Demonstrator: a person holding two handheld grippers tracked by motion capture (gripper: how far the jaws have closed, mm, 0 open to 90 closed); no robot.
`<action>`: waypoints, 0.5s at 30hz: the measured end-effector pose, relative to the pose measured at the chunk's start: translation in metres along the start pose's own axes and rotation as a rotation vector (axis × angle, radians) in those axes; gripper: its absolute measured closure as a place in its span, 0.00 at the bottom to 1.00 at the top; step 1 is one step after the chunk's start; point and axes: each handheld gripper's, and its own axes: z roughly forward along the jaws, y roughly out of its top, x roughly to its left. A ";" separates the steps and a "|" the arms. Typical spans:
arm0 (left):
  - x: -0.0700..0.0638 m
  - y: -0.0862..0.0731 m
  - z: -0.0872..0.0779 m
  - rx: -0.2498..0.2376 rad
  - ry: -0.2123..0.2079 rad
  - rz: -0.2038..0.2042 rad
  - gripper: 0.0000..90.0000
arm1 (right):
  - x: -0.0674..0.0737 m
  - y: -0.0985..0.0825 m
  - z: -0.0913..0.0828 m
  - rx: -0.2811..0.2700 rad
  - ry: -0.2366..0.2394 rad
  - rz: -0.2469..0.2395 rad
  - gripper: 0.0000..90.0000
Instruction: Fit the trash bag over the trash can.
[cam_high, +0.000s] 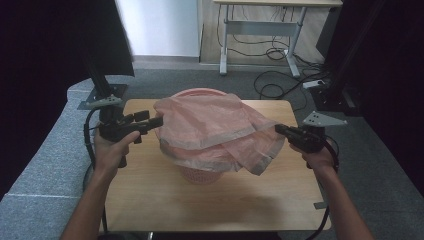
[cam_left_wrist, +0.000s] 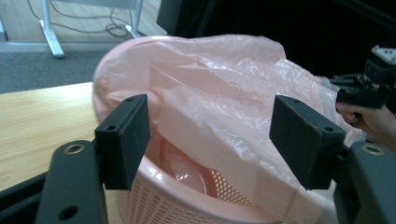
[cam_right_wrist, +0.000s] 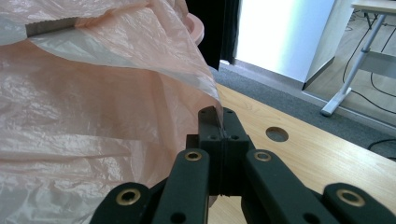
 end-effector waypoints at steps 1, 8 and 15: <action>-0.001 0.000 0.003 0.014 -0.001 0.003 0.30 | 0.000 0.000 0.000 -0.001 0.001 -0.002 0.99; -0.005 -0.012 0.025 0.096 0.007 0.031 0.37 | 0.003 0.000 0.003 -0.012 0.006 -0.006 0.99; -0.003 -0.022 0.027 0.098 0.026 0.038 0.67 | 0.004 0.003 -0.001 -0.030 0.007 -0.012 0.99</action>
